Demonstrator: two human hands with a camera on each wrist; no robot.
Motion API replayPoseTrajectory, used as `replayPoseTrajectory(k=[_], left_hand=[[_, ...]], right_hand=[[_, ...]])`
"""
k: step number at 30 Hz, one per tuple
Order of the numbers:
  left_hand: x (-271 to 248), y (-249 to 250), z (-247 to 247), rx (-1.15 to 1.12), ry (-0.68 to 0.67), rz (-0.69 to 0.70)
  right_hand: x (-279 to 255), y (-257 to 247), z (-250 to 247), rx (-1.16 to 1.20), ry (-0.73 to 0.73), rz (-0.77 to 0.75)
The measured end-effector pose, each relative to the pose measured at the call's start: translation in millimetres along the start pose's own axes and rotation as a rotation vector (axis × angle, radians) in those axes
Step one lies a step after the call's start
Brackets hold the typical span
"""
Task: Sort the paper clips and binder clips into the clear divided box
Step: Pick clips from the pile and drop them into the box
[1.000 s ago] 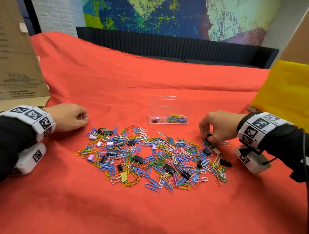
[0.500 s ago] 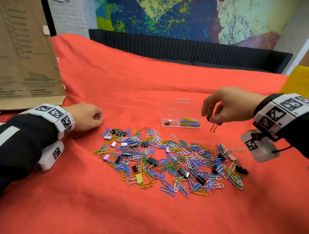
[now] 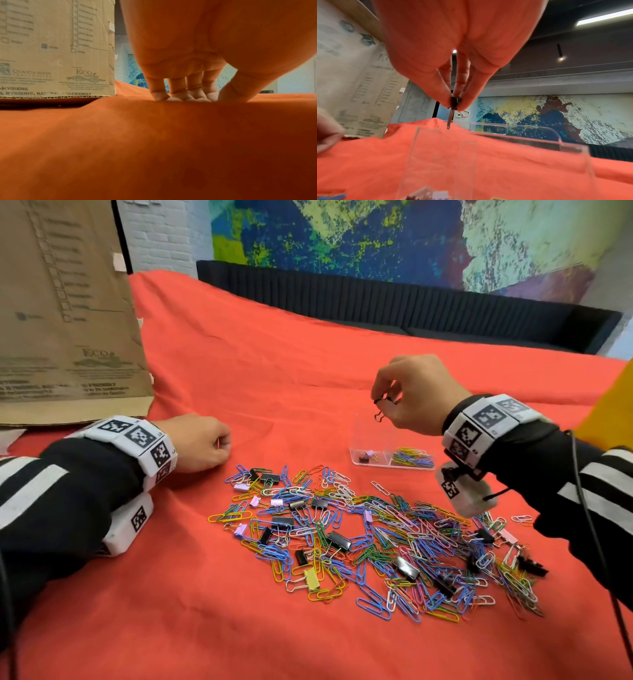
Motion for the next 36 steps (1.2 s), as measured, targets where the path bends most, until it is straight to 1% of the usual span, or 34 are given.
replayPoseTrajectory(k=[6,14,18,24,28,30,31,34,36], left_hand=[[-0.9,-0.7,0.4,-0.022,-0.008,-0.001],[-0.9,-1.6,1.3,-0.035,-0.039,-0.017],[-0.4,-2.0,1.6,-0.032,-0.044,-0.019],[0.6,-3.1,3.6,-0.037,-0.043,-0.013],[1.7,-2.2,4.9,-0.033,-0.051,0.008],[2.2,-2.6,5.1,-0.034,-0.051,0.007],[2.4,-2.7,5.6,-0.034,-0.052,0.007],[3.3,-3.4,6.4,-0.030,-0.044,0.012],[3.4,-4.3,6.4,-0.031,-0.045,0.011]], right_hand=[[-6.0,1.1,10.3,0.025,-0.027,-0.014],[-14.9,3.3,11.7,0.083,-0.014,-0.037],[-17.1,7.6,12.9,0.118,-0.014,-0.014],[-20.7,11.0,-2.7,0.187,0.085,-0.025],[-32.4,5.3,-12.4,0.180,0.082,-0.046],[-42.1,4.0,-9.9,0.169,-0.006,-0.030],[-48.4,5.0,-5.2,0.159,-0.092,-0.007],[-74.7,15.9,17.8,0.100,-0.426,0.087],[-93.6,22.4,30.4,0.100,-0.599,0.147]])
Point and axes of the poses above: each hand's wrist, its own x-axis towards the middle knuckle, its own z-axis out of the palm, y = z × x, the point moved 8 cm from there along x, towards the middle knuckle, and after that the axes turned 11 degrees about x, right-handed, at the moved point
